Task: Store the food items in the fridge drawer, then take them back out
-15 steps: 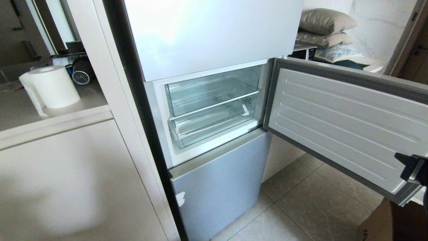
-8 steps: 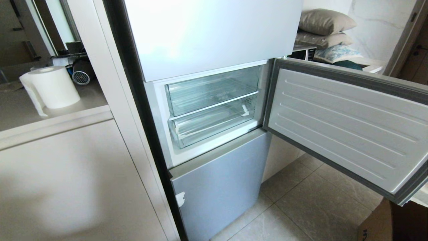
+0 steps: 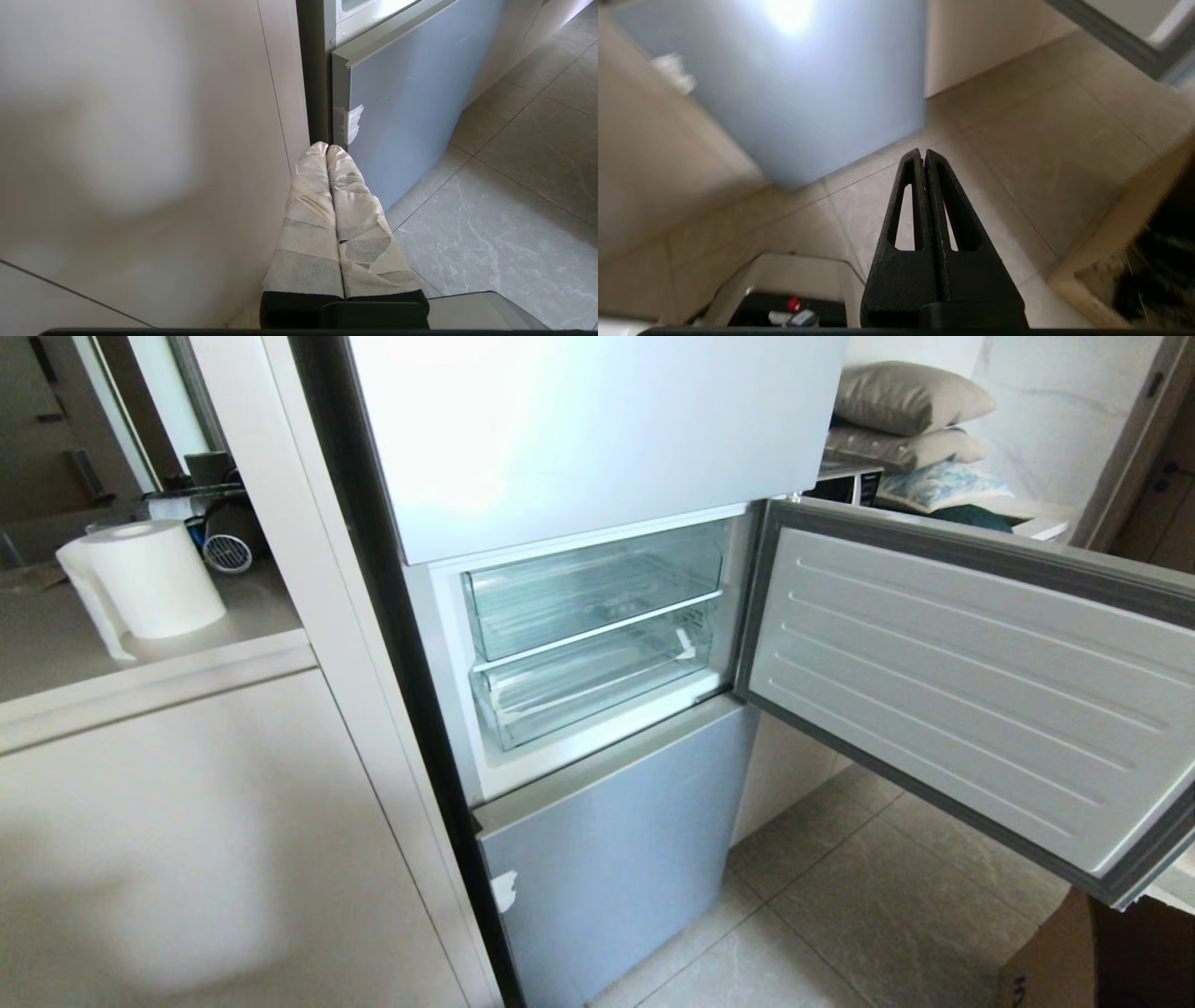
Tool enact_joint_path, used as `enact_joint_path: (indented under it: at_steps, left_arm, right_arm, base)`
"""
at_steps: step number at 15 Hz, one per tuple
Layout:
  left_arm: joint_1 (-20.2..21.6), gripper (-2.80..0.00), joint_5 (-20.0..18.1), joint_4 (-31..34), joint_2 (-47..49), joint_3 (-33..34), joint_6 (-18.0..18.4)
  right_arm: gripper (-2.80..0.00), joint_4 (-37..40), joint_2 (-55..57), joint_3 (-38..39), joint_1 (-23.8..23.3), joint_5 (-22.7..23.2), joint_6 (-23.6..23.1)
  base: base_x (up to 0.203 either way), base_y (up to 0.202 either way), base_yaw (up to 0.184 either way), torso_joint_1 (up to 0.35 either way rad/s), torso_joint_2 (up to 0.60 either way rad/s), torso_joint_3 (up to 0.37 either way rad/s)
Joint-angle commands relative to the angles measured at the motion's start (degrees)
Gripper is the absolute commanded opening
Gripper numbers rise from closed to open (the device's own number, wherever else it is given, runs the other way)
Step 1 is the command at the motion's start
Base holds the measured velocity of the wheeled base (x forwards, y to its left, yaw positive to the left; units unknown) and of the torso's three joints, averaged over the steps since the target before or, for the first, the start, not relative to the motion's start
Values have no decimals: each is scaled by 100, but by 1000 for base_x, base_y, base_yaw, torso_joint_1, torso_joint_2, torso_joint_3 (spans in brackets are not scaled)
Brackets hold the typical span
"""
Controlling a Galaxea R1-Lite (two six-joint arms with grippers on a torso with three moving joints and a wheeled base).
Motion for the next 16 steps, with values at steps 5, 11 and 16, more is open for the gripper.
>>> enact_joint_path:
  at_steps: [5, 11, 16]
  left_arm:
    - [4, -280, 23, 4, -1, 0, -72]
    - [4, -280, 41, 3, -1, 0, -82]
    - [4, -280, 58, -4, -1, 0, -116]
  right_arm:
    - [-280, 62, -717, 90, 945, -1294, -197]
    - [-280, 45, -1664, 179, 796, -1329, -266]
    - [-280, 45, -1664, 179, 796, -1338, -266]
  base:
    - [0, 0, 0, 0, 0, 0]
    - [0, 0, 0, 0, 0, 0]
    - [0, 0, 0, 0, 0, 0]
